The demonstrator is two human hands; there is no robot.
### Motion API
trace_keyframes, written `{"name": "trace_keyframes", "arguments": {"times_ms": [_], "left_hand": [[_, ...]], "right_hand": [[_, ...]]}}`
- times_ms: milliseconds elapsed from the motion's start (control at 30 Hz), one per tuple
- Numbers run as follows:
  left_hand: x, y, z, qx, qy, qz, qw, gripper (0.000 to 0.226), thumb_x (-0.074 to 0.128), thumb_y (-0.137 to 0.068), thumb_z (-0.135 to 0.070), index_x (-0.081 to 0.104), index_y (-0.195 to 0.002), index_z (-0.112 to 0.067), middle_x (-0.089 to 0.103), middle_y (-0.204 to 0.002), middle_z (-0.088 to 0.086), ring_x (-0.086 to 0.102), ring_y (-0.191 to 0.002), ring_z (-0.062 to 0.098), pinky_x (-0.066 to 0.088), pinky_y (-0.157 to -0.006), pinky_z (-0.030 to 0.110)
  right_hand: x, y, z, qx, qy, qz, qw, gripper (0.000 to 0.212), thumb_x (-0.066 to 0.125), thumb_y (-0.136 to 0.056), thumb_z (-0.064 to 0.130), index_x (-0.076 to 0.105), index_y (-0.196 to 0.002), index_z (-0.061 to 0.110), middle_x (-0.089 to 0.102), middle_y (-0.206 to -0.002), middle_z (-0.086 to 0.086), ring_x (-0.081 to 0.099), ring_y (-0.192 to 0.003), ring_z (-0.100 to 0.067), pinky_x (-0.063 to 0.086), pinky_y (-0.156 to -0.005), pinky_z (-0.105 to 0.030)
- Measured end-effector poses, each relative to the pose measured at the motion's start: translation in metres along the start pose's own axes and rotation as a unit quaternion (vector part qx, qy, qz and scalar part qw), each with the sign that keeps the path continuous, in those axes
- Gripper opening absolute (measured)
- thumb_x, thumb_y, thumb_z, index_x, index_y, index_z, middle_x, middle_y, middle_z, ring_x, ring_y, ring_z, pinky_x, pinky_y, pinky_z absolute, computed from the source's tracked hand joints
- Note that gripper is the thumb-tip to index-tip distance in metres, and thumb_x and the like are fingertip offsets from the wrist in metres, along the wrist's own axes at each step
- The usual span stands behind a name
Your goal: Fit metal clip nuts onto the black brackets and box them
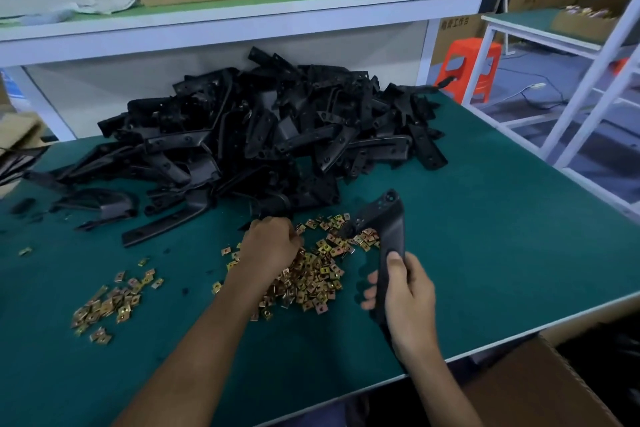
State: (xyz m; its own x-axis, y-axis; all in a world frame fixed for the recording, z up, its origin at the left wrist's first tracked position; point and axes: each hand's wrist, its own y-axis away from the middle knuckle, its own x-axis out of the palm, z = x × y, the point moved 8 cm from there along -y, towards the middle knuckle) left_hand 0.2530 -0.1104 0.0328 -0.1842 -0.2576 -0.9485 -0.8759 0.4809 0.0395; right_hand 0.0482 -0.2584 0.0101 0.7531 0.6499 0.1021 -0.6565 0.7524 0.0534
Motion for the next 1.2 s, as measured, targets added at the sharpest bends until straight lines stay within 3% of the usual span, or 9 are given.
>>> {"name": "trace_keyframes", "arguments": {"times_ms": [133,267,400,533,667,767,867,1000,1200], "left_hand": [[0.006,0.0,-0.007,0.033,0.023,0.066,0.997,0.014,0.061,-0.097,-0.03,0.072,-0.097,-0.02,0.07,-0.097,0.005,0.064,-0.097,0.034,0.054,-0.088,0.042],[0.007,0.004,-0.006,0.044,0.031,0.09,0.995,0.005,0.06,-0.096,-0.027,0.062,-0.093,-0.024,0.067,-0.099,-0.002,0.057,-0.103,0.025,0.051,-0.091,0.041],[0.002,0.023,-0.003,0.049,0.089,0.057,0.993,0.003,0.053,-0.101,-0.025,0.054,-0.102,-0.023,0.062,-0.086,0.002,0.053,-0.087,0.022,0.042,-0.069,0.034],[-0.015,0.045,0.009,0.021,0.194,-0.003,0.981,0.013,0.054,-0.103,-0.026,0.064,-0.11,-0.029,0.067,-0.098,-0.011,0.063,-0.08,0.008,0.049,-0.065,0.024],[-0.025,0.066,0.024,-0.014,0.342,-0.04,0.939,0.019,0.061,-0.099,-0.02,0.072,-0.098,-0.036,0.072,-0.089,-0.016,0.059,-0.063,-0.002,0.042,-0.056,0.008],[-0.028,0.079,0.033,-0.041,0.448,-0.069,0.89,0.022,0.059,-0.101,-0.019,0.073,-0.099,-0.036,0.07,-0.084,-0.023,0.061,-0.076,-0.007,0.042,-0.066,0.002],[-0.023,0.091,0.032,-0.053,0.513,-0.05,0.855,0.021,0.055,-0.104,-0.024,0.074,-0.107,-0.033,0.061,-0.07,-0.024,0.056,-0.07,-0.007,0.044,-0.069,0.007],[-0.018,0.101,0.019,-0.061,0.599,-0.04,0.797,0.024,0.057,-0.102,-0.012,0.077,-0.097,-0.026,0.067,-0.083,-0.01,0.059,-0.072,0.003,0.051,-0.063,0.018],[-0.012,0.105,0.004,-0.068,0.614,-0.026,0.786,0.028,0.061,-0.099,-0.011,0.078,-0.089,-0.03,0.075,-0.087,-0.014,0.064,-0.075,-0.001,0.053,-0.063,0.018]], "right_hand": [[0.005,0.003,0.002,-0.005,0.005,0.02,1.0,0.017,0.062,-0.102,0.029,0.065,-0.089,0.04,0.069,-0.069,-0.012,0.062,-0.054,-0.021,0.052,-0.049,-0.031],[0.011,0.007,0.002,-0.009,0.014,0.059,0.998,0.016,0.072,-0.095,0.029,0.065,-0.097,0.044,0.069,-0.068,-0.011,0.06,-0.054,-0.02,0.049,-0.049,-0.03],[0.012,0.008,0.004,-0.012,0.028,0.07,0.997,0.018,0.074,-0.094,0.029,0.065,-0.096,0.045,0.07,-0.069,-0.01,0.061,-0.056,-0.019,0.05,-0.05,-0.03],[0.014,0.009,0.005,-0.024,0.049,0.081,0.995,0.017,0.073,-0.093,0.03,0.065,-0.096,0.044,0.07,-0.069,-0.011,0.062,-0.055,-0.019,0.049,-0.05,-0.032],[0.019,0.012,0.007,-0.05,0.095,0.107,0.988,0.017,0.075,-0.089,0.039,0.063,-0.098,0.047,0.072,-0.07,-0.007,0.065,-0.057,-0.019,0.051,-0.053,-0.034],[0.023,0.014,0.007,-0.069,0.14,0.12,0.98,0.023,0.077,-0.087,0.043,0.059,-0.097,0.053,0.073,-0.069,-0.001,0.065,-0.057,-0.014,0.052,-0.053,-0.029],[0.026,0.014,0.006,-0.078,0.161,0.122,0.976,0.026,0.078,-0.086,0.043,0.058,-0.098,0.054,0.073,-0.068,0.002,0.066,-0.056,-0.013,0.052,-0.053,-0.027],[0.026,0.013,0.005,-0.084,0.167,0.119,0.975,0.025,0.078,-0.086,0.042,0.059,-0.097,0.053,0.072,-0.067,0.001,0.064,-0.055,-0.012,0.05,-0.052,-0.028],[0.029,0.014,0.004,-0.097,0.195,0.128,0.968,0.026,0.078,-0.086,0.043,0.058,-0.1,0.053,0.072,-0.067,0.004,0.065,-0.055,-0.009,0.047,-0.05,-0.024]]}}
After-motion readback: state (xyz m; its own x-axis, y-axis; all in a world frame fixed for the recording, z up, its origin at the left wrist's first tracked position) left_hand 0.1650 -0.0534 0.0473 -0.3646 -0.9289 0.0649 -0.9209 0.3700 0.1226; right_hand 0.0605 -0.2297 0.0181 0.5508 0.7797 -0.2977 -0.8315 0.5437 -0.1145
